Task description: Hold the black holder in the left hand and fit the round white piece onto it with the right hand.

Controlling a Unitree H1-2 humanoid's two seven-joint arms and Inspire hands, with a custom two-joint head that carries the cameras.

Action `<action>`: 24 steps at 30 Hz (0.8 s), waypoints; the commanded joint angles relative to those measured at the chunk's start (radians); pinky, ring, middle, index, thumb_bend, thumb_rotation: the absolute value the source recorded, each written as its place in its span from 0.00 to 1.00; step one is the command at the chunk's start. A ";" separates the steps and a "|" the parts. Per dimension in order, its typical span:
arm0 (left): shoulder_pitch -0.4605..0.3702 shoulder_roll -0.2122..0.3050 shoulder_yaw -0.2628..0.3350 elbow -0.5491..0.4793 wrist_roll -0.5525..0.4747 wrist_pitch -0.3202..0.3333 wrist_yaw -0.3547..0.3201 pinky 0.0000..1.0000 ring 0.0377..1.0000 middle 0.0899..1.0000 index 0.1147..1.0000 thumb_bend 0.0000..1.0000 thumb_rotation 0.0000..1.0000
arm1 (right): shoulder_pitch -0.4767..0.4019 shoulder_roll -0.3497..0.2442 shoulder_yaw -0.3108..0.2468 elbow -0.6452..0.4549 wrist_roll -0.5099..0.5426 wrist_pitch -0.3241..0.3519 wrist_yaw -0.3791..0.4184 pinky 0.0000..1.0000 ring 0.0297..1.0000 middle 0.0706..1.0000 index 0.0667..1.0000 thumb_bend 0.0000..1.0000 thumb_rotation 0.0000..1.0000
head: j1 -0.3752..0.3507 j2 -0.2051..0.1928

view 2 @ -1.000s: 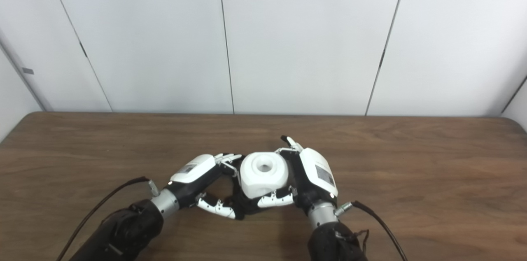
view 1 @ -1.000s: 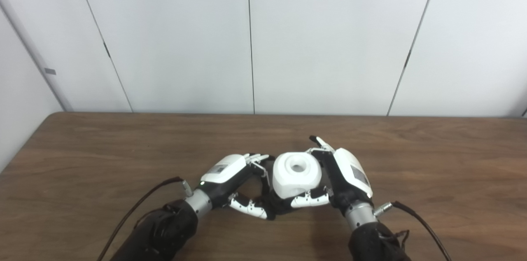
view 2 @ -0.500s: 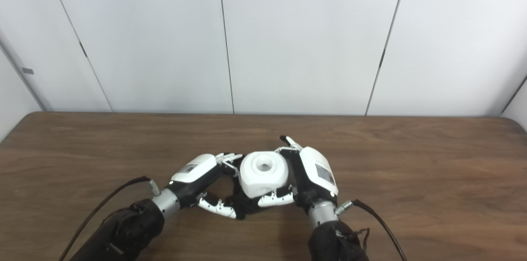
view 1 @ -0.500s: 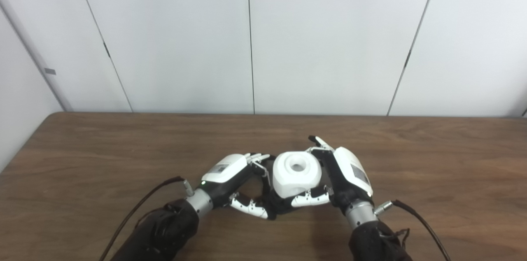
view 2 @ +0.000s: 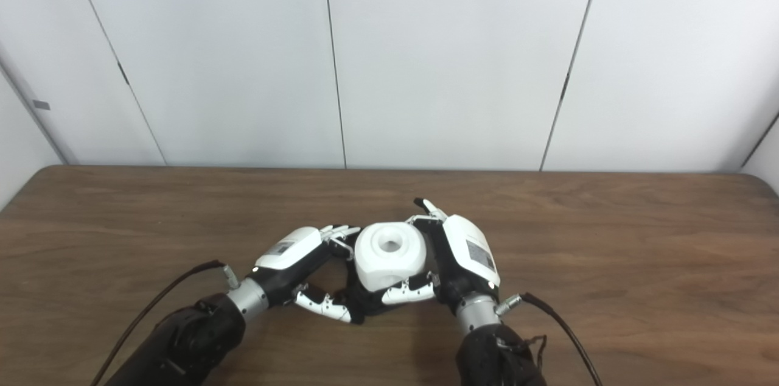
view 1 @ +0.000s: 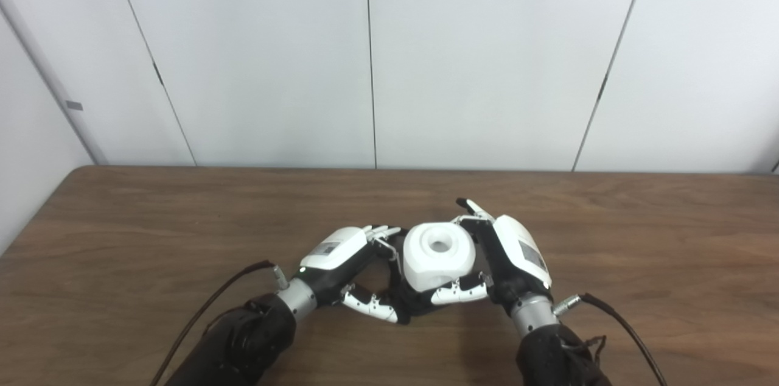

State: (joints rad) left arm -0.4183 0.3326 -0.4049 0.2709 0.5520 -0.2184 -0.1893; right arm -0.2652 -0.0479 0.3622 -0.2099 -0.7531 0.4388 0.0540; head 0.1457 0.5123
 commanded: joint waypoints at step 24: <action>-0.012 -0.023 -0.028 -0.009 0.045 0.020 -0.009 1.00 0.97 0.94 0.41 0.51 0.05 | -0.022 0.016 0.025 0.027 0.042 -0.064 -0.001 0.77 0.94 0.94 0.44 0.50 0.14 | 0.025 0.010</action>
State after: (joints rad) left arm -0.4182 0.3280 -0.4071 0.2667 0.5536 -0.2064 -0.1880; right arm -0.2663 -0.0481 0.3616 -0.1826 -0.7218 0.4212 0.0349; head 0.1703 0.5216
